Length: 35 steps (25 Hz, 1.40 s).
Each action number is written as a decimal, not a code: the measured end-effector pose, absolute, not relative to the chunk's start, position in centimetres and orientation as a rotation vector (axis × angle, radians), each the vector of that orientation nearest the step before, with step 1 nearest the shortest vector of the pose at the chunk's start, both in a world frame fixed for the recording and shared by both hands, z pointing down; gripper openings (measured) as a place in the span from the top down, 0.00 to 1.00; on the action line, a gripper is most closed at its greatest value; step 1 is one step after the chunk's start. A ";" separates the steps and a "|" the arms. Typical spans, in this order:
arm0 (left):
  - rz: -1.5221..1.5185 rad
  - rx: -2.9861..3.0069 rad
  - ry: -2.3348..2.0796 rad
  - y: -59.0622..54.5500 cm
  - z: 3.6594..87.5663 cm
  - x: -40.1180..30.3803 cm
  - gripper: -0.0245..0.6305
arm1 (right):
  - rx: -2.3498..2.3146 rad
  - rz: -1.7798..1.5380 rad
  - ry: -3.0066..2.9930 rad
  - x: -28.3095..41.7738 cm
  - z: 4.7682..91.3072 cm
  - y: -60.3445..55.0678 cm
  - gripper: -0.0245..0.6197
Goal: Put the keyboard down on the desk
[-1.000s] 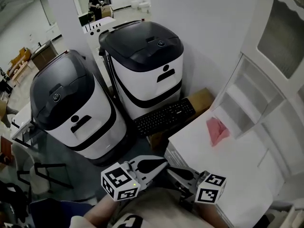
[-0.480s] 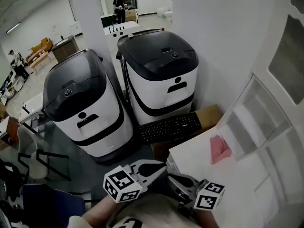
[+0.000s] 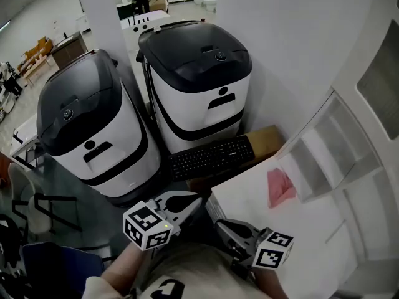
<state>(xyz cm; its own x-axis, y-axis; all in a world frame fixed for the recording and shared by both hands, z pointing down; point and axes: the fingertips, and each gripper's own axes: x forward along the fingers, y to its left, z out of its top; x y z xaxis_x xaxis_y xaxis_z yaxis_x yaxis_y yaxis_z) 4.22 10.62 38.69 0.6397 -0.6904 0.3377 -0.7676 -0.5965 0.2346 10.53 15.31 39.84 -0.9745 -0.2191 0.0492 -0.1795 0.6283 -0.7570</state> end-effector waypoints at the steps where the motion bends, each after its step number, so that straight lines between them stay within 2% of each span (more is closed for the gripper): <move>1: 0.299 2.502 -1.151 10.1 38.9 3.9 0.94 | -0.363 -1.303 2.787 10.4 40.0 14.8 0.92; 6: 0.301 2.491 -1.122 6.8 39.8 1.1 0.94 | -0.405 -1.354 2.793 7.7 40.3 11.9 0.92; 24: 0.427 2.308 -1.227 -3.7 46.6 -15.4 0.94 | -0.538 -1.476 2.953 -4.9 41.9 2.5 0.92; 35: 0.518 2.113 -1.203 -5.4 55.9 -18.1 0.94 | -0.661 -1.516 2.995 -5.3 44.0 -1.5 0.92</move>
